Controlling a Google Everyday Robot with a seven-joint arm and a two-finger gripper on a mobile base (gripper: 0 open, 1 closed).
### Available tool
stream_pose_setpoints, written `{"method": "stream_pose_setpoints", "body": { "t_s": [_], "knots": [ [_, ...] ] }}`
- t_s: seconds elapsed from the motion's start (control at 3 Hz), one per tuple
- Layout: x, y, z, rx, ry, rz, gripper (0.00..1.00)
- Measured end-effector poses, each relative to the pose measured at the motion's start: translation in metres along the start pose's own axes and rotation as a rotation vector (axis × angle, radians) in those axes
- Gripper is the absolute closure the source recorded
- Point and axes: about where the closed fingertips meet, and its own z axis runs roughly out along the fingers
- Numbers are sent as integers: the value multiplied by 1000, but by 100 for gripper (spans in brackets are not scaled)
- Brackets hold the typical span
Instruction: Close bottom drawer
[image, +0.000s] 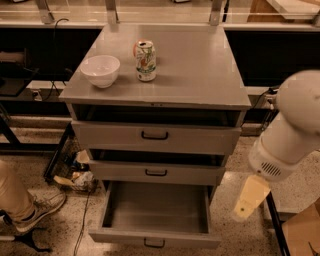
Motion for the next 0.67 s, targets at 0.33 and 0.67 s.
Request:
{"method": "stream_pose_setpoints", "body": {
  "t_s": [0.33, 0.67],
  "knots": [
    [10, 9, 17, -22, 25, 4, 0],
    [10, 9, 17, -22, 25, 4, 0]
  ]
}}
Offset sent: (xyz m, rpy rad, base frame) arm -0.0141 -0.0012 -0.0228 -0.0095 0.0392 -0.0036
